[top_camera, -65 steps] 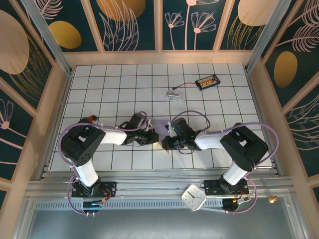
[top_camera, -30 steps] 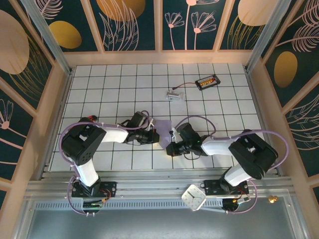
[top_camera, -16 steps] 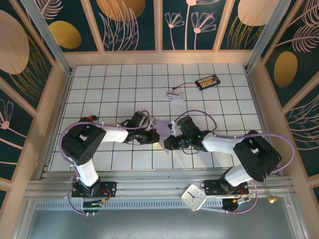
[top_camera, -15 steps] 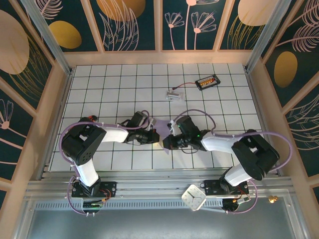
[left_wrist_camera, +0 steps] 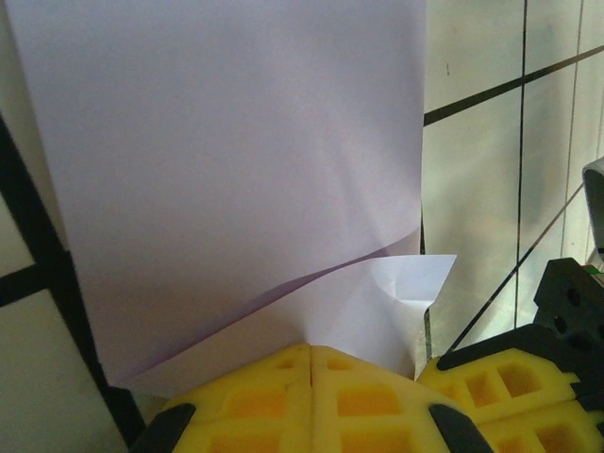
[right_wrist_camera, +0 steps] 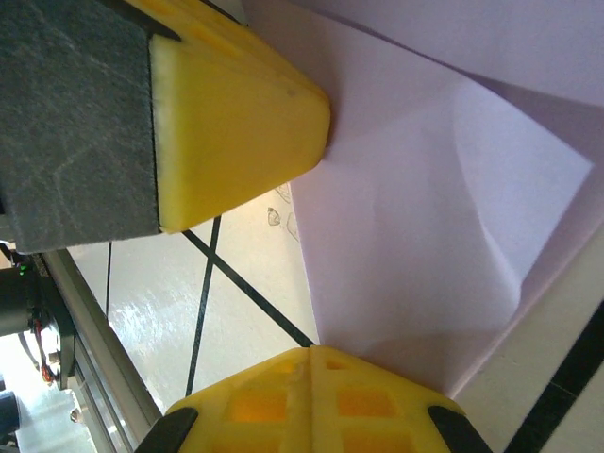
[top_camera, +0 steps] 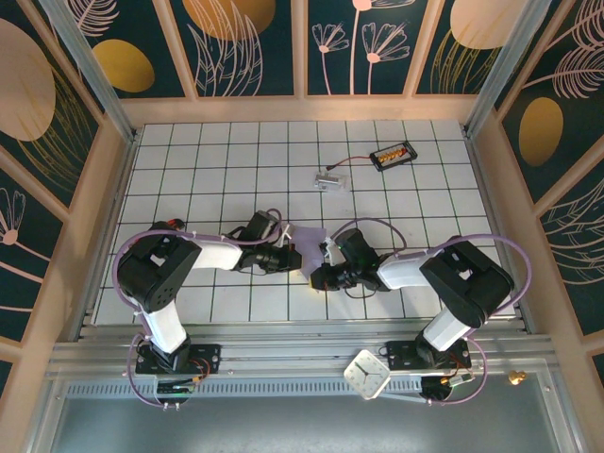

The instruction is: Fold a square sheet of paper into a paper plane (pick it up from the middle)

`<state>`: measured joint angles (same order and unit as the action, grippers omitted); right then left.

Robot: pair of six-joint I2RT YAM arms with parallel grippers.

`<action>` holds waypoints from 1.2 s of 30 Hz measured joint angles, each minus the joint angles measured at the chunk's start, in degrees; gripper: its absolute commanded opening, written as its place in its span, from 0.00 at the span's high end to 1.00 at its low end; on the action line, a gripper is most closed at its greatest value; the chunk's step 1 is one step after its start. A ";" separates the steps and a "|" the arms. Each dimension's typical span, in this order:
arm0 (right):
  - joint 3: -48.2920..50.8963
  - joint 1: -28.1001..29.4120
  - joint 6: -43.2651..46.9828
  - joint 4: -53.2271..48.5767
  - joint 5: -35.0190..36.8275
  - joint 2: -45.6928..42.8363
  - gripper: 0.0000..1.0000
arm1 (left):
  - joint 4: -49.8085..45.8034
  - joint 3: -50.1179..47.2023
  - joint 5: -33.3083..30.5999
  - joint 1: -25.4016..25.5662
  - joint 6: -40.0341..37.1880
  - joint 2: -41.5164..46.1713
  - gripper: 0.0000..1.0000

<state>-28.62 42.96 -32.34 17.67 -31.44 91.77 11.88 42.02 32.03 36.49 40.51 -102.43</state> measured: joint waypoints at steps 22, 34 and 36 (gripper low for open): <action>-0.28 0.04 0.00 -1.14 0.74 -0.39 1.00 | -1.20 0.26 -3.45 -6.29 -1.14 1.16 0.98; -2.03 0.09 -1.77 -4.55 0.85 -3.39 1.00 | -0.28 -6.05 -4.20 -8.76 3.69 10.58 0.70; -2.62 -0.15 -2.49 -4.00 0.66 -4.04 1.00 | 0.46 -6.10 -2.80 -8.61 4.52 10.58 0.67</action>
<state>-31.24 42.81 -34.83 13.67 -30.79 87.72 12.34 35.92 29.23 27.88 45.04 -91.85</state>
